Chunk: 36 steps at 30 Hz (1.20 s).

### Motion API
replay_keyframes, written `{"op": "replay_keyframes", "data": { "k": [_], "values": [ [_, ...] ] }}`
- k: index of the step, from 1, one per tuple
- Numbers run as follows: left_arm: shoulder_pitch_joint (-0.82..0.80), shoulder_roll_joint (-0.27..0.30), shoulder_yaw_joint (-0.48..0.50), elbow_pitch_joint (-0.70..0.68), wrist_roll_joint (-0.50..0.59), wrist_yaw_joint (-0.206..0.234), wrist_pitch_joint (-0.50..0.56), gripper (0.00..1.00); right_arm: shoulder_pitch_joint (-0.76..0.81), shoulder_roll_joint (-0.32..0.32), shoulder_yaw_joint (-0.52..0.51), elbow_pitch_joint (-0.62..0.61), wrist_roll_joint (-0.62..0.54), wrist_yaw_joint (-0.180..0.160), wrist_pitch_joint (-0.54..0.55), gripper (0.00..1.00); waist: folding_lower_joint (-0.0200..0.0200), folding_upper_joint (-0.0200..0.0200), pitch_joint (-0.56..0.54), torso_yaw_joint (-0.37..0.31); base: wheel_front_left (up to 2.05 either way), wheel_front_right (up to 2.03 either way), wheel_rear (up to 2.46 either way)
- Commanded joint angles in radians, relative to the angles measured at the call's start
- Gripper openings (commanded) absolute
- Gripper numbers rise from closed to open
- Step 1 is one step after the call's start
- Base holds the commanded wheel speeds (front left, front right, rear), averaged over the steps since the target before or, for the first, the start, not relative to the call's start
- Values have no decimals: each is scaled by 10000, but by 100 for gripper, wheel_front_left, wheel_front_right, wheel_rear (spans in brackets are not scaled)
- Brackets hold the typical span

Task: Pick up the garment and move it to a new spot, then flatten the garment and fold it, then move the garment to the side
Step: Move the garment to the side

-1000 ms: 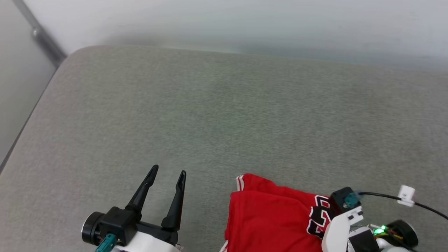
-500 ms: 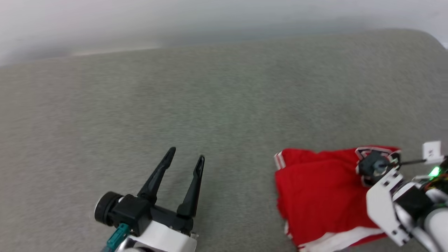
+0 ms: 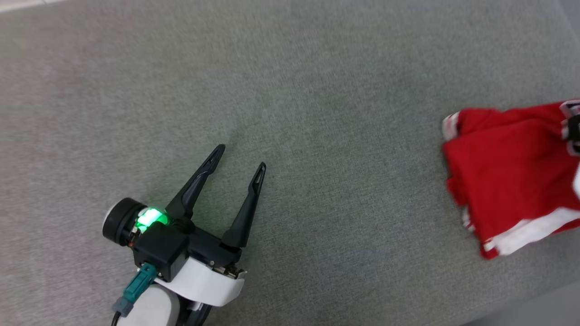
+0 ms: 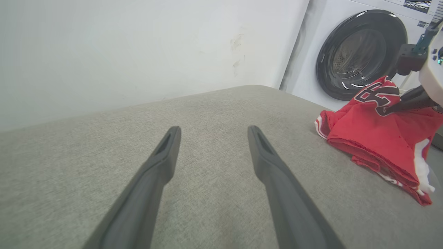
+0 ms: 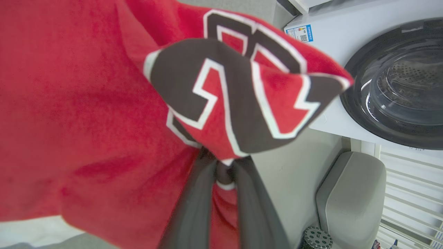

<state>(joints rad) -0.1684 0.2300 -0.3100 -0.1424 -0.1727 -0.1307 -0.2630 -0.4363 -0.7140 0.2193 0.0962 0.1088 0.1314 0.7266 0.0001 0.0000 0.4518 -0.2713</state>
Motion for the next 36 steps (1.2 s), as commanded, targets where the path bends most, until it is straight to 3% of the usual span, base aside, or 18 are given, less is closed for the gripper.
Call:
{"op": "replay_keyframes", "data": {
  "k": [1,12,21,22,23,30,36],
  "values": [
    [-197,142,-24,-150,9,6,-21,100,-293,-62,-290,364,-173,-14,-326,0,-1,0,721,-273,0,0,0],
    [-220,522,49,-1070,-47,6,-21,100,-1120,-144,-1548,3222,-768,-16,-2593,0,-1,0,1303,5,0,0,0],
    [-46,668,145,-1019,75,6,-21,100,-1885,360,-2096,4578,-1262,-16,-3840,0,-1,0,1484,58,0,0,0],
    [-44,650,148,-978,70,6,-21,100,-1929,400,-2088,4618,-1380,-16,-3965,9,-1,0,1440,66,0,0,0],
    [-32,627,145,-937,69,6,-21,100,-1949,439,-2045,4690,-1457,-16,-4021,100,-1,0,1369,74,0,0,0],
    [213,226,454,-577,-79,6,-22,100,-2082,621,-2206,4530,-1867,-14,-3827,100,-1,0,265,206,0,0,0],
    [478,-166,943,-324,-127,6,-22,100,-1840,806,-2322,3561,-1382,-14,-3670,100,-1,0,-906,485,0,0,0]
  ]
}}
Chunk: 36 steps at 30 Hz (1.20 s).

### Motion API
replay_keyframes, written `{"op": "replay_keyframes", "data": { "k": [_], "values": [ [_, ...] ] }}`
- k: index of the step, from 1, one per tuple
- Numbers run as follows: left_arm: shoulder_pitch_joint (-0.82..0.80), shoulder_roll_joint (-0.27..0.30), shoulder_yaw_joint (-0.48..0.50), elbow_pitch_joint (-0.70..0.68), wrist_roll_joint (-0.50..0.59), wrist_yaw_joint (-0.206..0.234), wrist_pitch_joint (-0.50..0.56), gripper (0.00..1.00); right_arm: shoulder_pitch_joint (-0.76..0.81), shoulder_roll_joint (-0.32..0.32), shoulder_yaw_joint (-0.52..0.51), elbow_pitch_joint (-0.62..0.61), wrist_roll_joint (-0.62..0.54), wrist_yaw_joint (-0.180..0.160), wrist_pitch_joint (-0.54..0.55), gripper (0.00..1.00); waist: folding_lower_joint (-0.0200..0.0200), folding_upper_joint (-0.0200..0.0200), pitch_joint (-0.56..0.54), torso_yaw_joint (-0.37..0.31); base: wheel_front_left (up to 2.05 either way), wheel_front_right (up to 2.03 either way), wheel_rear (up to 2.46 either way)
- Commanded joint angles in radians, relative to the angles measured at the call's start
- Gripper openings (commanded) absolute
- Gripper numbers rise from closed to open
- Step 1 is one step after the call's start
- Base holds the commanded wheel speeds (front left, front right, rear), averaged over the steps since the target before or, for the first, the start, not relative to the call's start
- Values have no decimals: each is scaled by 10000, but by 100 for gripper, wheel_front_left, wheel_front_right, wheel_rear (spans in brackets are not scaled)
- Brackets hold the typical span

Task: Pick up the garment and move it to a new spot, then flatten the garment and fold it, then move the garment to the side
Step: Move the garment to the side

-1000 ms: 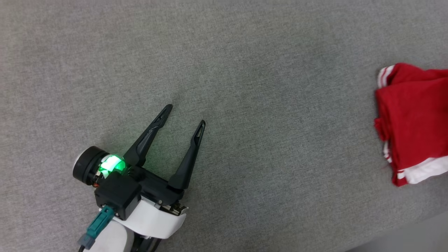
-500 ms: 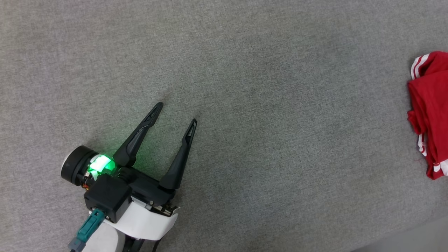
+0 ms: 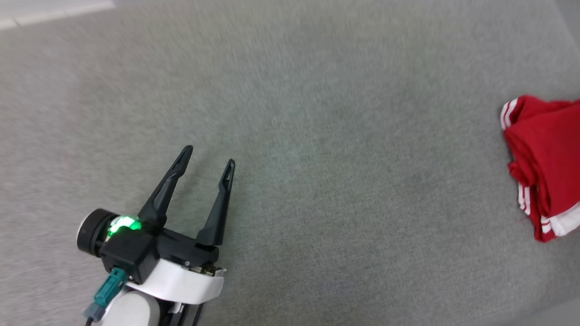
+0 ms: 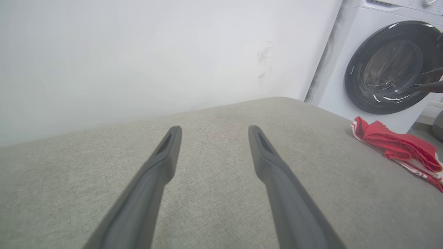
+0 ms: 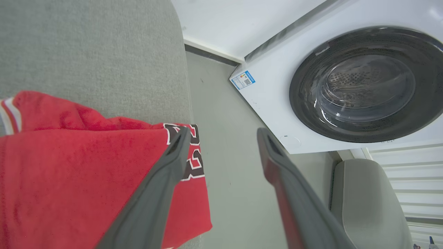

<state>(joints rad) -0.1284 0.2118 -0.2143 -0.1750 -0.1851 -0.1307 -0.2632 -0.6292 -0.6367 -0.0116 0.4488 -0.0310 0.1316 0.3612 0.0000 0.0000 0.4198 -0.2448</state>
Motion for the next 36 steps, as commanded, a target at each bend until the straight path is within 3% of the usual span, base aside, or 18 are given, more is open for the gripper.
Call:
{"op": "replay_keyframes", "data": {
  "k": [1,8,17,23,36],
  "values": [
    [145,-80,125,29,-12,7,-20,100,177,137,-81,-257,158,-16,-43,100,0,0,-833,299,0,0,0],
    [772,-822,1223,315,4,39,-19,100,1176,1558,-669,-2740,1096,-13,-764,100,0,0,-2409,1005,0,0,0],
    [1403,-1265,2288,672,148,92,-19,100,3430,4285,-929,-5254,1815,-13,-2454,100,0,0,-3436,1892,0,0,0],
    [1634,-1455,2470,1105,135,70,-19,100,4874,5284,-774,-5311,2335,-12,-3769,100,0,0,-3688,2306,0,0,0],
    [1752,-1570,2476,1826,403,25,-19,100,5957,5878,-119,-3911,2540,-12,-5382,100,0,0,-3957,2413,0,0,0]
  ]
}}
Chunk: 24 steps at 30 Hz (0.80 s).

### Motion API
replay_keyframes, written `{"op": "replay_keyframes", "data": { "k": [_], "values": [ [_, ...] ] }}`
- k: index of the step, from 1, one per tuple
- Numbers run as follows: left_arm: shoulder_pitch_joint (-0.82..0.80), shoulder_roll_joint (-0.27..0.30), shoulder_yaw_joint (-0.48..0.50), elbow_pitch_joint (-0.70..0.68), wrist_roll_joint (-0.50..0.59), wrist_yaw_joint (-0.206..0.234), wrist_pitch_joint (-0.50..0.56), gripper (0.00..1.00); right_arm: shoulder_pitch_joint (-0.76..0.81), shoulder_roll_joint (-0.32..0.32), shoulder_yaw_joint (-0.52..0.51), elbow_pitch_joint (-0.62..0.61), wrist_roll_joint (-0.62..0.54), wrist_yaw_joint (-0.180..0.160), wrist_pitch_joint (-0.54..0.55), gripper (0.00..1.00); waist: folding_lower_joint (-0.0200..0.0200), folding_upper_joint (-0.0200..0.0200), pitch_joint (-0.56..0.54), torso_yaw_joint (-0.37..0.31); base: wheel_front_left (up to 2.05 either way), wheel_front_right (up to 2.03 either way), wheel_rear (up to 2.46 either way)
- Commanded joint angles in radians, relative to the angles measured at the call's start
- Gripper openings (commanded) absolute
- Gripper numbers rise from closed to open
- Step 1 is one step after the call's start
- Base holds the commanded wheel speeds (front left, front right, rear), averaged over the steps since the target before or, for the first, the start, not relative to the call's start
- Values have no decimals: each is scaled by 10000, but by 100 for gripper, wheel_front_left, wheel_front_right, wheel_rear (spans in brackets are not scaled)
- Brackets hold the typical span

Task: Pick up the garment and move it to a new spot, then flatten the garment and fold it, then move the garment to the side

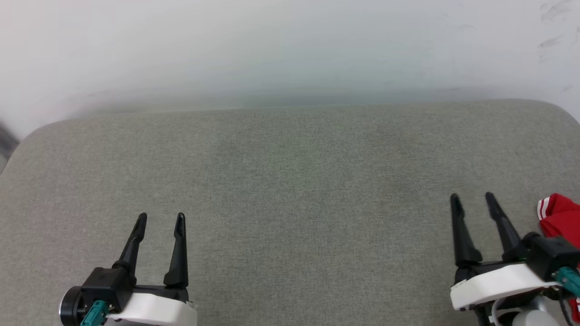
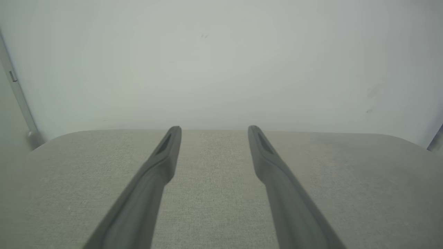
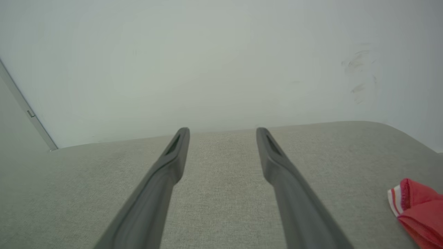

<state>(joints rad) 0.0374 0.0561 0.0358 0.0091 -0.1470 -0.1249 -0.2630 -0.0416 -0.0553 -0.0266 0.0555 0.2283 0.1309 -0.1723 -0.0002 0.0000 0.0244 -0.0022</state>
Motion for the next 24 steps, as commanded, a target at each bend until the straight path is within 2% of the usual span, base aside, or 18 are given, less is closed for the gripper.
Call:
{"op": "replay_keyframes", "data": {
  "k": [1,10,24],
  "values": [
    [125,-18,-72,-13,-32,-31,-21,100,76,68,113,93,-159,-4,-130,100,2,0,-10,-31,0,0,0],
    [234,-41,-126,-175,-60,-48,-21,100,-13,69,362,482,-201,-6,-515,100,2,0,-126,-126,0,0,0],
    [367,-62,-84,-331,-176,-58,-21,100,-41,72,345,404,-161,-6,-532,100,2,0,-165,-119,0,0,0]
  ]
}}
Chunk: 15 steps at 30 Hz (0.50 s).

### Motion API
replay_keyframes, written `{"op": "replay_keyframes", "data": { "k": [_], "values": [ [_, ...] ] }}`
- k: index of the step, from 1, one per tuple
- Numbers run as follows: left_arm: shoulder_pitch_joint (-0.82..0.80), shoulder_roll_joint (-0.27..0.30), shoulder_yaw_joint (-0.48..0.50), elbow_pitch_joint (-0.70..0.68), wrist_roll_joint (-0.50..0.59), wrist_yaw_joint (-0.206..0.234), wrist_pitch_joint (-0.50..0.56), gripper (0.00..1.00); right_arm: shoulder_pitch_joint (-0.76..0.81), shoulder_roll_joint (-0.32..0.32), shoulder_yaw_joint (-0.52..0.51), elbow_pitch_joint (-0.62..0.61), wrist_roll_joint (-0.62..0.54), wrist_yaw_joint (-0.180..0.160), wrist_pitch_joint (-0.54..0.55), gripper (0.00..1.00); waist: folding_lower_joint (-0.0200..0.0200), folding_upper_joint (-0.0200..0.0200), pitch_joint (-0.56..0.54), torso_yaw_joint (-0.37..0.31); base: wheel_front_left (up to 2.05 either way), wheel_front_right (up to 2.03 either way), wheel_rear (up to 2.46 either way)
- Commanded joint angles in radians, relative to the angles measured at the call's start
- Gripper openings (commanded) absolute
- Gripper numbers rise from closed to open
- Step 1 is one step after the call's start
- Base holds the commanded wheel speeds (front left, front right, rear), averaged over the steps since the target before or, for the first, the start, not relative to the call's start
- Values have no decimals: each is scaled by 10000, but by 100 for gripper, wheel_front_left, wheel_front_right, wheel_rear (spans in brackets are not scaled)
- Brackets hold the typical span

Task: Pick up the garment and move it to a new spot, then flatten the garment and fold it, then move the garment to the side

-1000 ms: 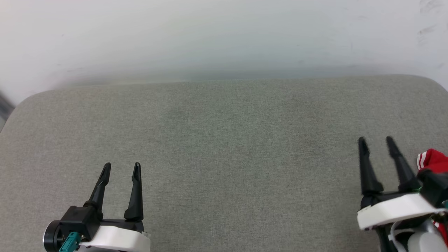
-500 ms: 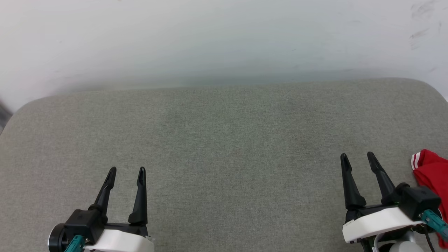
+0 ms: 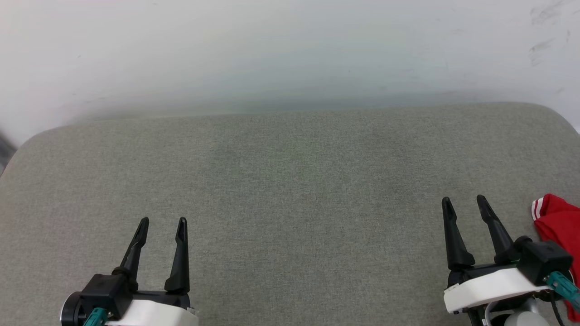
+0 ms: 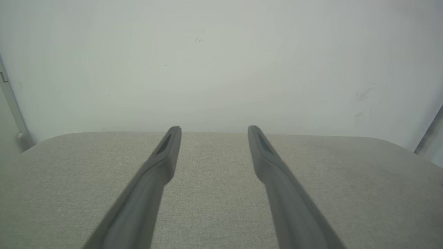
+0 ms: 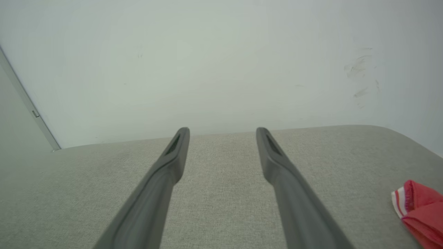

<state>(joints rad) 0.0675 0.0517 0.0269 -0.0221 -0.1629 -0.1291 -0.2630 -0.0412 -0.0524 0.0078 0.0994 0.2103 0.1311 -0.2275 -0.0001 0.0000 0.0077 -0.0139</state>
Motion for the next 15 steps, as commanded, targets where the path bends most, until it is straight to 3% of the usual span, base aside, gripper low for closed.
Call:
{"op": "replay_keyframes", "data": {
  "k": [1,14,15],
  "values": [
    [71,-19,14,-20,-44,-16,-21,100,-46,43,17,-44,35,-7,26,100,1,0,1,-5,0,0,0],
    [84,-20,17,78,-174,-17,-21,100,35,42,77,-114,82,-7,131,100,1,0,-29,-20,0,0,0],
    [45,-4,29,80,-167,0,0,0,10,2,66,-69,29,0,93,0,2,0,-29,-21,0,0,0]
  ]
}}
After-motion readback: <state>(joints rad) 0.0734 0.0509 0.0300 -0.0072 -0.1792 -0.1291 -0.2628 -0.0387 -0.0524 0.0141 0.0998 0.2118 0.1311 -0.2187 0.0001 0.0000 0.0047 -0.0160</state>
